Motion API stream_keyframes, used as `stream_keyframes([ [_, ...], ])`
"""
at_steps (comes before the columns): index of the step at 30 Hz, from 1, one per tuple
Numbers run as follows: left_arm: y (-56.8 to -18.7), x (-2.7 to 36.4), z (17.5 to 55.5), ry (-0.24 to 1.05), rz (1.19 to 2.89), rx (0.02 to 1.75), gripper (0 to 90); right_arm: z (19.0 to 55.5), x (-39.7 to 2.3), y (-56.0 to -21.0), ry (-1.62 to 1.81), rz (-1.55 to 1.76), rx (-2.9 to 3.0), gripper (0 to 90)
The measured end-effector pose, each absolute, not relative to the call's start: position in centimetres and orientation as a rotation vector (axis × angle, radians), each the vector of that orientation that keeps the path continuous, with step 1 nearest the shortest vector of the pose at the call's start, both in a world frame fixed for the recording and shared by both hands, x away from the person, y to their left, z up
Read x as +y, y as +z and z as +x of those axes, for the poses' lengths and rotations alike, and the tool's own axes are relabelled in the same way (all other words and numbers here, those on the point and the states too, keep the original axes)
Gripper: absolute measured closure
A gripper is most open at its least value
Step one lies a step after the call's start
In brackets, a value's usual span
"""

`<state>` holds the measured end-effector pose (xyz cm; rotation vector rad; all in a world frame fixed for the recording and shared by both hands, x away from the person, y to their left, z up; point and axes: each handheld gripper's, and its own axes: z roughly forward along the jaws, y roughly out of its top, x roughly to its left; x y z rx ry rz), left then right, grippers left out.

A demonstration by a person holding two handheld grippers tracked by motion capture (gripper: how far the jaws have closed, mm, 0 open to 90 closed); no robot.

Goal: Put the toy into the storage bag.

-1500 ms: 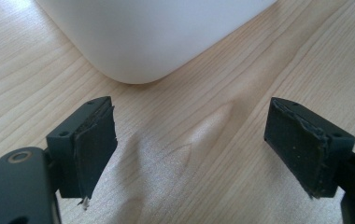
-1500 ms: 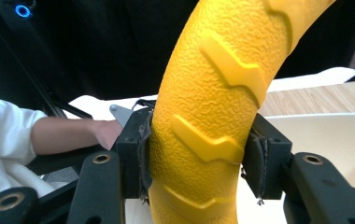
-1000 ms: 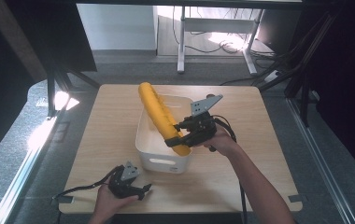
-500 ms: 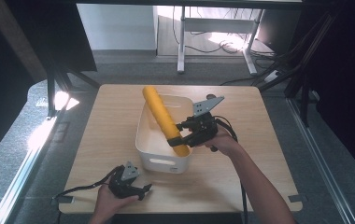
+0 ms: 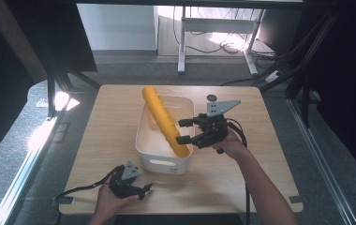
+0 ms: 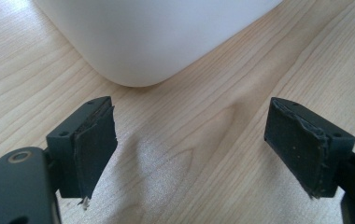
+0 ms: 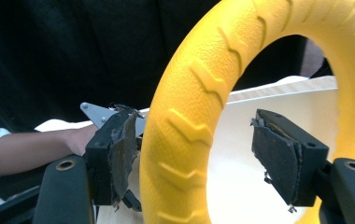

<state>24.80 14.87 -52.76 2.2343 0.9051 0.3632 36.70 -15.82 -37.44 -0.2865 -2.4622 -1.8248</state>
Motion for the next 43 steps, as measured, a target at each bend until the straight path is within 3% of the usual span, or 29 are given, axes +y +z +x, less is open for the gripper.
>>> stream_keyframes([
  [13, -52.5, 15.0, 24.2, 0.374, 2.228, 0.9, 17.0, 34.7, -20.9, -40.0, -1.936, -0.494, -2.518, 31.7],
  [24, -52.6, 14.9, 24.1, 0.38, 2.233, 0.907, 17.0, 34.2, -25.1, -44.0, -1.842, -0.736, -2.647, 32.2],
  [43, -52.6, 14.9, 24.1, 0.386, 2.235, 0.903, 17.0, 34.0, -26.4, -45.8, -1.79, -0.831, -2.701, 30.9],
])
